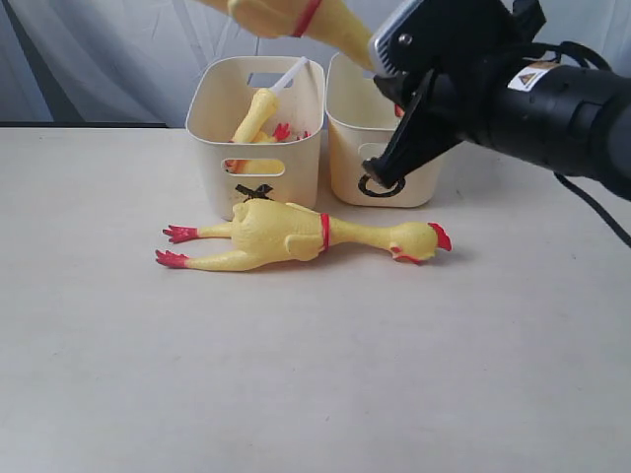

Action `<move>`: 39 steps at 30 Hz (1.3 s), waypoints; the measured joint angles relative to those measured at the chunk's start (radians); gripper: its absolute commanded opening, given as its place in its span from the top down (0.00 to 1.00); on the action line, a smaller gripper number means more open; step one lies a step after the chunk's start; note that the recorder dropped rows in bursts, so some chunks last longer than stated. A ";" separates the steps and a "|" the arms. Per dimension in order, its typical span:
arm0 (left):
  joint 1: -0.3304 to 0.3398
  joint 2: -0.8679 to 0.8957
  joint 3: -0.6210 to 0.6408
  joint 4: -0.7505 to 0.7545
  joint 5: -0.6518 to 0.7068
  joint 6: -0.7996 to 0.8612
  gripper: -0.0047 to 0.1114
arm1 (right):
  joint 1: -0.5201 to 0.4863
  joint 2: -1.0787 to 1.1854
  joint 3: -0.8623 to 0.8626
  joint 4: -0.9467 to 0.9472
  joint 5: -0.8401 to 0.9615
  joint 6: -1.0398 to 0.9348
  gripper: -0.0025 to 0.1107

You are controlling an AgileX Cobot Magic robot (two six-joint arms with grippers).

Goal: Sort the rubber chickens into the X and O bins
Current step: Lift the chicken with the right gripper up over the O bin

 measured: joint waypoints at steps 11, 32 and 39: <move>0.000 0.000 0.000 0.000 0.000 0.000 0.96 | -0.170 0.045 -0.102 0.125 0.023 -0.018 0.99; 0.000 0.000 0.000 0.000 0.000 0.000 0.96 | -0.306 0.123 -0.280 -0.275 0.512 0.336 0.99; 0.000 0.000 0.000 0.000 0.000 0.000 0.96 | -0.313 0.137 -0.346 -0.726 0.717 0.761 0.99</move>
